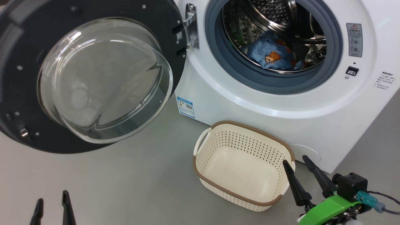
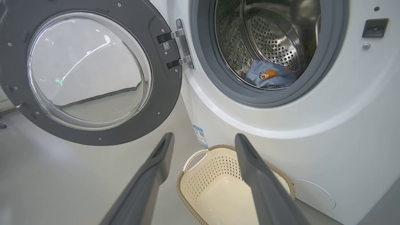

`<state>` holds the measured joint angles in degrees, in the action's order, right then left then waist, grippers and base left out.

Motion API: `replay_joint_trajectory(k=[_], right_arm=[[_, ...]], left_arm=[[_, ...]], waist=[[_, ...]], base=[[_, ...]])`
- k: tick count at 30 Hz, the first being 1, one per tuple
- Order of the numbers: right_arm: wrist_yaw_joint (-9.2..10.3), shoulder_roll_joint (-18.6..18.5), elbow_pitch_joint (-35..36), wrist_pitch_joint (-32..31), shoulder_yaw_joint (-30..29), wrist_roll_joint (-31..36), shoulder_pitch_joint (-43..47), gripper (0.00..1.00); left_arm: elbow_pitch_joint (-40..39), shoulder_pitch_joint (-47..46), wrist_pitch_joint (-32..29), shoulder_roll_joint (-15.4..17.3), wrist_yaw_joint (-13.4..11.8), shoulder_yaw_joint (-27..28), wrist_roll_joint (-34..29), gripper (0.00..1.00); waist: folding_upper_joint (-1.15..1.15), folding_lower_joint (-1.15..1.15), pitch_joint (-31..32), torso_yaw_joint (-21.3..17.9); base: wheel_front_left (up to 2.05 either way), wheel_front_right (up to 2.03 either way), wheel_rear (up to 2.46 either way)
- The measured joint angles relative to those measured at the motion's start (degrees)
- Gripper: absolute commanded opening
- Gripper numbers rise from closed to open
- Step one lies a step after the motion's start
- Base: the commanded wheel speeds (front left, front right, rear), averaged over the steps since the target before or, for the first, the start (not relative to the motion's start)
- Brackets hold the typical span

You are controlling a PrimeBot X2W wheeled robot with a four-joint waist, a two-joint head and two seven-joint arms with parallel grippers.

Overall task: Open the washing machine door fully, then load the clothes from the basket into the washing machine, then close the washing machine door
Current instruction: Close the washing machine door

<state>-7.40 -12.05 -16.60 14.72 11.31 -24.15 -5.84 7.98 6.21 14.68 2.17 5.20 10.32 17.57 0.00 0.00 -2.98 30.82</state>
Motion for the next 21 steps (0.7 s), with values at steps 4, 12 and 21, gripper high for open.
replay_joint_trajectory(k=[4, 12, 21], right_arm=[[0.0, -0.2, -0.46, 0.01, 0.88, -0.2, -0.73, 1.0], [0.0, -0.22, -0.6, 0.0, 0.71, -0.69, -0.96, 1.0], [0.0, 1.24, 0.29, 0.0, -2.22, -0.63, 1.82, 1.0]], left_arm=[[-0.81, 0.48, 0.0, -0.01, -0.91, -0.1, 0.49, 1.0], [-1.18, 0.87, 0.0, -0.01, -1.31, -0.12, 2.6, 0.88], [-6.26, -3.3, 0.01, -0.1, 1.71, 5.87, 5.7, 0.0]], waist=[[0.0, 0.0, -0.34, 0.18], [0.0, 0.0, 0.01, -0.08], [0.0, 0.0, 0.31, -0.72]], base=[[0.0, 0.0, 0.0], [0.0, 0.0, 0.0], [0.0, 0.0, 0.0]])
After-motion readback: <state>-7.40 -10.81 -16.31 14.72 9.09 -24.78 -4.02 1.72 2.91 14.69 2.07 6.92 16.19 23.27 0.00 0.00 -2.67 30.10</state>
